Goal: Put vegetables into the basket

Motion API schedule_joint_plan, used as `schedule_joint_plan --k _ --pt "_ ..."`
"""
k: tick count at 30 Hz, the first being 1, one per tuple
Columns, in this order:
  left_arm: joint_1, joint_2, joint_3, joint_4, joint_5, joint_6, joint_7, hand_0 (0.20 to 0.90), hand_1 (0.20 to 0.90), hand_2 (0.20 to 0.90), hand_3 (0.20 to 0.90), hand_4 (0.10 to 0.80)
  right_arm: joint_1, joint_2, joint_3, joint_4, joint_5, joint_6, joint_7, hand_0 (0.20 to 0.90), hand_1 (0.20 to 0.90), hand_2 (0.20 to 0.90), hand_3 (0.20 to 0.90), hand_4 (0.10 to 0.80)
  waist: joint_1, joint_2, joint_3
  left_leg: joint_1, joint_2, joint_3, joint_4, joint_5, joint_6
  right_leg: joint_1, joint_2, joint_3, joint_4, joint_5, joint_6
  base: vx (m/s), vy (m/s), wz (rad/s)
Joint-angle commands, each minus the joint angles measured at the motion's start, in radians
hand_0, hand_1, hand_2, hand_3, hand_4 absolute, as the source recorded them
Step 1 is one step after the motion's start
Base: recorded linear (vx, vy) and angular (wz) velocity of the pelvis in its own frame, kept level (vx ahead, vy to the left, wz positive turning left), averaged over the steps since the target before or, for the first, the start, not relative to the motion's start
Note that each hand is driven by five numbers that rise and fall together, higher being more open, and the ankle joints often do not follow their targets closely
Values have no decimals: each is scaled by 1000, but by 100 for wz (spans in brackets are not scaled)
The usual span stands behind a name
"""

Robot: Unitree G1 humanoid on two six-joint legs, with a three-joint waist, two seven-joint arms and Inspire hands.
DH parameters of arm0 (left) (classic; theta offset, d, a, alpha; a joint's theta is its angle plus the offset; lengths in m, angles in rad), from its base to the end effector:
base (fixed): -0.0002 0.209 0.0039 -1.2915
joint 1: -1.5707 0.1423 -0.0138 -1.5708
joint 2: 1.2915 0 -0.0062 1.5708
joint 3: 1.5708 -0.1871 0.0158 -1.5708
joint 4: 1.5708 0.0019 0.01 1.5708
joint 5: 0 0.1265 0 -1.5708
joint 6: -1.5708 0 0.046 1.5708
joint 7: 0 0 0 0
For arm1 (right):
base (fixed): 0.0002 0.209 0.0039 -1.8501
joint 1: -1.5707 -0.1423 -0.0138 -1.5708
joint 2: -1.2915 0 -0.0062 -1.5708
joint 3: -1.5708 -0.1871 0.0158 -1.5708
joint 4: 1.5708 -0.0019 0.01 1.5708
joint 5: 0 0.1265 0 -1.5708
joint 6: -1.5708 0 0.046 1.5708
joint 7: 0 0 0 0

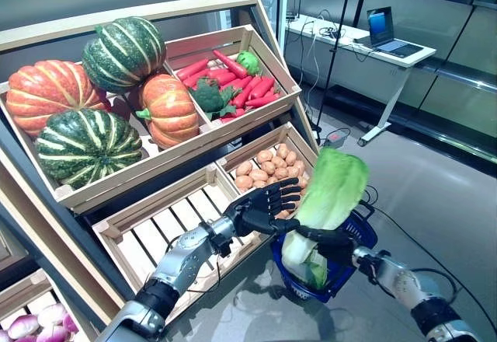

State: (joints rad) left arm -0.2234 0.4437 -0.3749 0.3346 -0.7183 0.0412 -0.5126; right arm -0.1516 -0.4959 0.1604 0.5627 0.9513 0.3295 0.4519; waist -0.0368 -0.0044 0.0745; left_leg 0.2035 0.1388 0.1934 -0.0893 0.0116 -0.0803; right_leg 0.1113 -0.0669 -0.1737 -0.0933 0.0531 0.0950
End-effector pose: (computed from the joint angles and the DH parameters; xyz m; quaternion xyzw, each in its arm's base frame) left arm 0.2237 0.1863 0.0218 -0.1217 0.1296 -0.3504 0.9196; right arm 0.1946 -0.2488 -0.0119 0.2825 0.2919 0.1480 0.9017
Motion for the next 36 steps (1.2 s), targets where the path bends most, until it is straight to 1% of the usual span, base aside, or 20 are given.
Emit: schedule_joint_plan --k 1,6,7,10,12,14,17,18,19,21,22,23,24,26,29,30,32,33,34,36 --pt "-69 19 75 1 -4 -82 2 900 900 900 900 800 -84 -39 -115 -28 120 -153 25 300 300 300 300 400 -1 -32 -17 -28 9 -9 2 -8 0 43 -59 -16 6 -1 18 0 0 0" --pt "-55 26 105 18 3 -113 34 900 900 900 900 800 -65 -44 -149 -7 88 -163 9 300 300 300 300 400 3 -33 -13 -31 8 -14 2 -8 -2 43 -61 -21 6 -2 20 18 -12 0" --pt "-39 27 124 24 16 -144 59 900 900 900 900 800 -53 -44 -157 8 68 -164 8 300 300 300 300 400 8 -33 -10 -32 7 -16 2 -8 -2 45 -61 -24 6 -3 19 66 -29 -2" --pt "-4 31 152 20 63 -177 91 900 900 900 900 800 -35 -35 -174 33 73 -168 2 300 300 300 300 400 18 -33 -4 -31 7 -18 2 -8 -1 49 -61 -30 6 -6 16 78 -35 1" --pt "34 35 174 23 81 -204 98 900 900 900 900 800 -24 -28 -196 73 83 -183 -20 300 300 300 300 400 32 -32 10 -37 6 -27 2 -6 -2 50 -62 -36 6 -8 14 59 -36 2" --pt "46 42 178 19 93 -226 116 900 900 900 900 800 -40 -24 -208 116 91 -204 -59 300 300 300 300 400 44 -29 29 -49 5 -35 2 -2 -3 43 -63 -42 6 -7 12 -3 -30 6" --pt "29 54 169 18 80 -251 136 900 900 900 900 800 -90 -27 -212 181 117 -244 -120 300 300 300 300 400 57 -24 59 -73 2 -49 2 5 -3 24 -66 -52 16 -8 10 -122 -32 18" --pt "-5 67 159 17 51 -274 152 900 900 900 900 800 -172 -31 -216 243 161 -277 -178 300 300 300 300 400 70 -13 103 -105 1 -63 2 19 -4 -15 -70 -58 52 -18 6 -307 -20 10" --pt "-30 70 152 17 39 -293 161 900 900 900 900 800 -226 -35 -217 278 190 -300 -205 300 300 300 300 400 75 -6 138 -132 1 -73 14 26 -5 -45 -75 -60 84 -26 4 -370 -6 11" --pt "-58 73 143 18 24 -312 170 900 900 900 900 800 -279 -37 -221 306 205 -324 -235 300 300 300 300 400 77 3 176 -168 1 -81 45 27 -7 -81 -81 -62 126 -38 -1 -314 34 28" --pt "-88 68 128 19 22 -354 191 900 900 900 900 800 -350 -46 -231 353 221 -362 -268 300 300 300 300 400 85 20 243 -239 -3 -103 128 22 -13 -138 -90 -68 196 -54 -9 -299 32 33" --pt "-93 66 125 20 23 -360 197 900 900 900 900 800 -359 -47 -231 359 222 -366 -274 300 300 300 300 400 85 22 250 -250 -4 -107 141 19 -14 -147 -92 -69 207 -58 -10 -378 37 26" --pt "-109 65 117 14 2 -378 207 900 900 900 900 800 -400 -58 -229 390 222 -389 -297 300 300 300 300 400 89 34 294 -305 -7 -111 215 9 -20 -188 -97 -75 271 -77 -20 -239 19 28" --pt "-117 59 112 -2 -50 -381 216 900 900 900 900 800 -443 -67 -224 422 216 -417 -337 300 300 300 300 400 97 42 336 -387 -11 -116 321 -16 -18 -260 -109 -82 371 -103 -32 -270 11 25" --pt "-127 40 101 -29 -99 -391 226 900 900 900 900 800 -494 -74 -217 451 228 -455 -385 300 300 300 300 400 100 45 374 -519 -15 -114 513 -95 -6 -380 -132 -83 541 -166 -53 -203 -3 8" --pt "-131 32 96 -36 -107 -399 229 900 900 900 900 800 -517 -80 -211 455 230 -470 -403 300 300 300 300 400 102 47 386 -565 -13 -113 582 -127 2 -425 -145 -86 613 -191 -64 -167 9 6" --pt "-137 25 91 -45 -117 -399 240 900 900 900 900 800 -547 -83 -206 459 216 -476 -422 300 300 300 300 400 103 50 396 -618 -11 -110 661 -163 14 -483 -162 -86 702 -220 -74 -166 34 17" --pt "-146 19 83 -51 -116 -408 249 900 900 900 900 800 -574 -94 -203 466 213 -477 -427 300 300 300 300 400 105 53 412 -673 -14 -119 746 -196 24 -531 -179 -81 781 -242 -82 -131 49 24" --pt "-151 17 75 -59 -120 -411 257 900 900 900 900 800 -595 -101 -198 472 204 -478 -431 300 300 300 300 400 105 56 418 -697 -15 -131 802 -243 28 -559 -187 -67 841 -280 -77 -123 45 16" --pt "-158 16 63 -78 -130 -420 277 900 900 900 900 800 -630 -116 -186 485 191 -478 -430 300 300 300 300 400 111 62 429 -761 -23 -145 898 -289 46 -625 -213 -54 941 -320 -83 -114 47 1"
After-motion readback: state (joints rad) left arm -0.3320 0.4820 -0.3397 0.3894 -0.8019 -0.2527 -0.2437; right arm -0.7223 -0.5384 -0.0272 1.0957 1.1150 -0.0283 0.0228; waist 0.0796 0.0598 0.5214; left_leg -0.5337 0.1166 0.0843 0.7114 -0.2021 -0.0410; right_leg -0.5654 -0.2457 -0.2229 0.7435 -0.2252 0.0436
